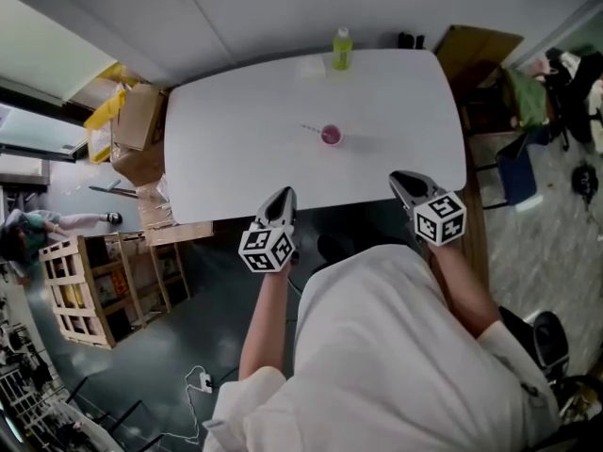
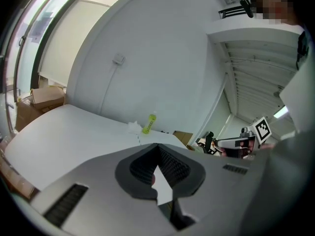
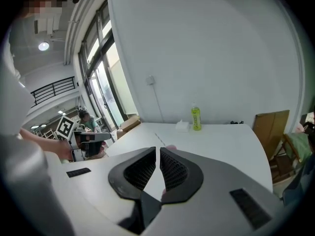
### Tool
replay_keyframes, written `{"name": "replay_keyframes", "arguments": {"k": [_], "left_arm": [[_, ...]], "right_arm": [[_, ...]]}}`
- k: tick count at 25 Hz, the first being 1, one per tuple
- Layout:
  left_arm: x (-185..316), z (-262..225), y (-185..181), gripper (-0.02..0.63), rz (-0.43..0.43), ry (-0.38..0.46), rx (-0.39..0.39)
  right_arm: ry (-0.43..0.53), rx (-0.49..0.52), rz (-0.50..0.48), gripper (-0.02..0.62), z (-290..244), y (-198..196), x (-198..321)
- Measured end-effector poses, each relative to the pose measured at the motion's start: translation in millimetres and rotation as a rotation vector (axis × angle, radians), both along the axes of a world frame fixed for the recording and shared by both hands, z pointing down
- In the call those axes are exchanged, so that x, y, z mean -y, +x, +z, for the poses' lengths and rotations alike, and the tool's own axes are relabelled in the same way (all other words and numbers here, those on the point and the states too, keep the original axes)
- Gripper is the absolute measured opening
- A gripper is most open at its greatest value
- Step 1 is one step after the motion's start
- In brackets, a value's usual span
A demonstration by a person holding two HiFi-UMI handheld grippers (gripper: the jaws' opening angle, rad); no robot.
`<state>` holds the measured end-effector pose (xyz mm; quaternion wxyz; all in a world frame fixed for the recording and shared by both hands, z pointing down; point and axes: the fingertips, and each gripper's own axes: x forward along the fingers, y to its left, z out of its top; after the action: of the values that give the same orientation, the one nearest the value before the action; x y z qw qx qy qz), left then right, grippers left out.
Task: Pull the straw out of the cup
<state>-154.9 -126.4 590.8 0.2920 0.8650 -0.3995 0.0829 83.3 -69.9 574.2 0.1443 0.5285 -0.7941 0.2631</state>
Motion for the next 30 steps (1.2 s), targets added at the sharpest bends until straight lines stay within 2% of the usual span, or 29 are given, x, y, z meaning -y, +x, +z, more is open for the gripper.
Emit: {"name": "replay_keyframes", "arguments": {"k": [5,9,12,17,23,30], "left_arm": [[-21.9,-15.1,4.4,0.002,0.049,0.063,0.008],[-35.2,-27.0,15.4,0.002,0.090,0.130,0.060],[-48.4,-33.1,23.0,0.002,0.097,0.137,0.051],[-63.0,-38.9,28.5,0.002,0.072,0.154,0.067],[-75.0,-40.3,28.4,0.002,0.004,0.130,0.076],[-81.7,-42.2,28.8,0.002,-0.031,0.121,0.088]], "right_arm": [[0.031,-0.002,0.031,0.049,-7.9,-11.1,-27.5],[0.038,-0.009,0.036,0.049,-9.0,-14.5,-49.2],[0.053,-0.006,0.037,0.049,-11.6,-11.7,-63.0],[0.073,0.009,0.015,0.049,-10.4,4.1,-65.4],[0.094,0.004,-0.061,0.046,-14.5,14.3,-59.5],[0.106,0.024,-0.089,0.046,-16.4,20.8,-53.8]]}}
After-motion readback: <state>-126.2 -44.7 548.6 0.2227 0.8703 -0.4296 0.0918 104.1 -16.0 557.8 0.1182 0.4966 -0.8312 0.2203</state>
